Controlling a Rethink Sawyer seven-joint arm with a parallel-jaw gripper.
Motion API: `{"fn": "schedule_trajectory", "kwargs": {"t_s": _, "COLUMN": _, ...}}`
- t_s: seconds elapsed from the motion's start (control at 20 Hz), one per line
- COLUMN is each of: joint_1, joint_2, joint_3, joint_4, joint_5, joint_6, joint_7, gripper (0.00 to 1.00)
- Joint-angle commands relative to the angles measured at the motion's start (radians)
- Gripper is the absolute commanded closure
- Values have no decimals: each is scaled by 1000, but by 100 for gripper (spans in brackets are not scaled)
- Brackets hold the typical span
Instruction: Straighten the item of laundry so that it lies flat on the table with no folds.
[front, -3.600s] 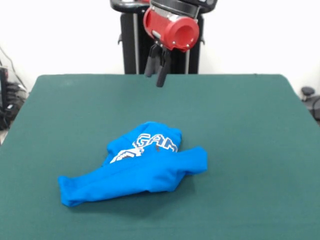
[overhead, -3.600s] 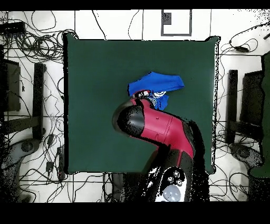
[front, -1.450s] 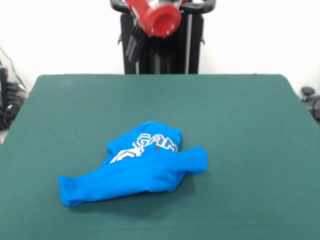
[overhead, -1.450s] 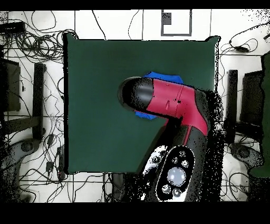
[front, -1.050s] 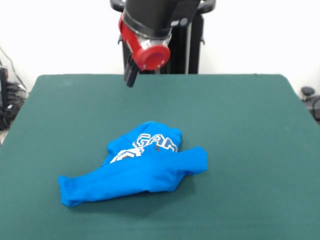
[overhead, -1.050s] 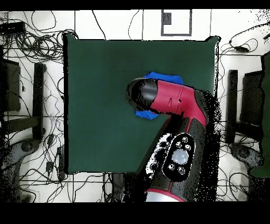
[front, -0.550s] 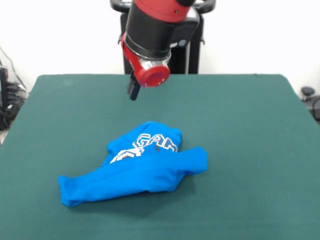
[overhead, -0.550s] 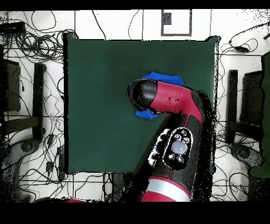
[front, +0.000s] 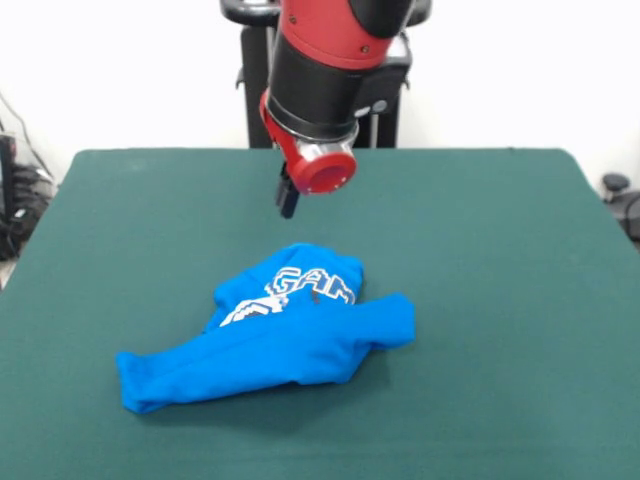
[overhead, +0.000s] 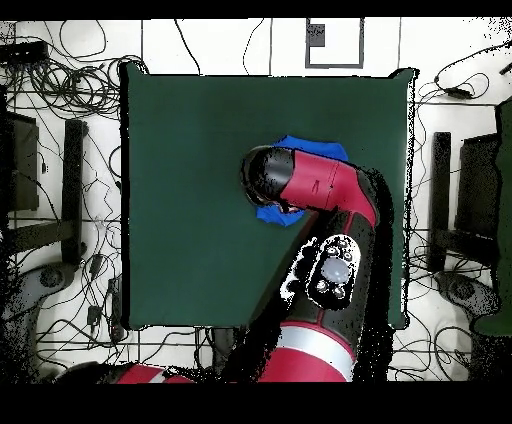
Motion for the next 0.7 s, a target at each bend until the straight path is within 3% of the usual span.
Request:
{"fn": "schedule_trajectory", "kwargs": {"t_s": 0.05, "joint_1": 38, "joint_2": 34, "joint_3": 143, "joint_4": -42, "joint_5": 77, "joint_6": -13, "joint_7": 137, "gripper": 100}}
{"fn": "schedule_trajectory", "kwargs": {"t_s": 0.7, "joint_1": 62, "joint_2": 80, "joint_3": 113, "joint_4": -86, "joint_5": 112, "joint_6": 19, "joint_7": 168, "gripper": 100}}
